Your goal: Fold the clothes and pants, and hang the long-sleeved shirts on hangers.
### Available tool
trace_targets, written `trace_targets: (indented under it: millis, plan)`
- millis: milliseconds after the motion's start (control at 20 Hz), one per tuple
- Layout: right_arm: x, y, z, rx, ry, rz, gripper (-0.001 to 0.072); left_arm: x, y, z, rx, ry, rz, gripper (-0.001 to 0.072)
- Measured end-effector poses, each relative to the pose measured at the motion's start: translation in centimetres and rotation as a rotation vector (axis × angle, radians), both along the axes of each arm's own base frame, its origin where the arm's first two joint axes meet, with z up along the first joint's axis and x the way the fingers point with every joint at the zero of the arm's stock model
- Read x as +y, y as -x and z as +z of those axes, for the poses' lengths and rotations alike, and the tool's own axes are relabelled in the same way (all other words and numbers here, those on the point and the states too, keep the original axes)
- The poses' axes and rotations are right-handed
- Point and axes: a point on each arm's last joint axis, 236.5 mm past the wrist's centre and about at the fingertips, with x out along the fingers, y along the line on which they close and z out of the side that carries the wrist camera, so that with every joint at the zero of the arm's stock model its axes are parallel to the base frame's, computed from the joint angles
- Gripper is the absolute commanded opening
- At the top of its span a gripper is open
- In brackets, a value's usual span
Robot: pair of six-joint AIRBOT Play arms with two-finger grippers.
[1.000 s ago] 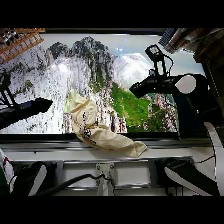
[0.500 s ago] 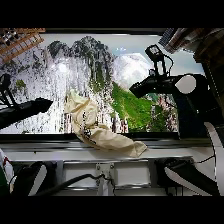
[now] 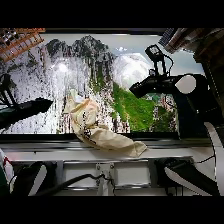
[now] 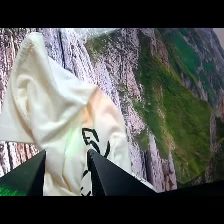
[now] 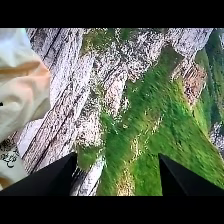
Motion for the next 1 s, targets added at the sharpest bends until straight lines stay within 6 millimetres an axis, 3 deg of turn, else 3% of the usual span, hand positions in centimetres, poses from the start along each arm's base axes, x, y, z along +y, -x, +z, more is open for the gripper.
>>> trace_targets:
  millis: [250,1000]
  plan:
    - [0.0,-0.6,0.4,-0.026,-0.01,-0.013,0.0573,0.3,-0.5,0.2,-0.019,-0.003,0.018,0.0292]
    - [-0.2,-5.7,4.9,-0.271,-0.105,-0.134,0.0574,0.9,-3.6,2.5,-0.142,0.06,0.117,0.0301]
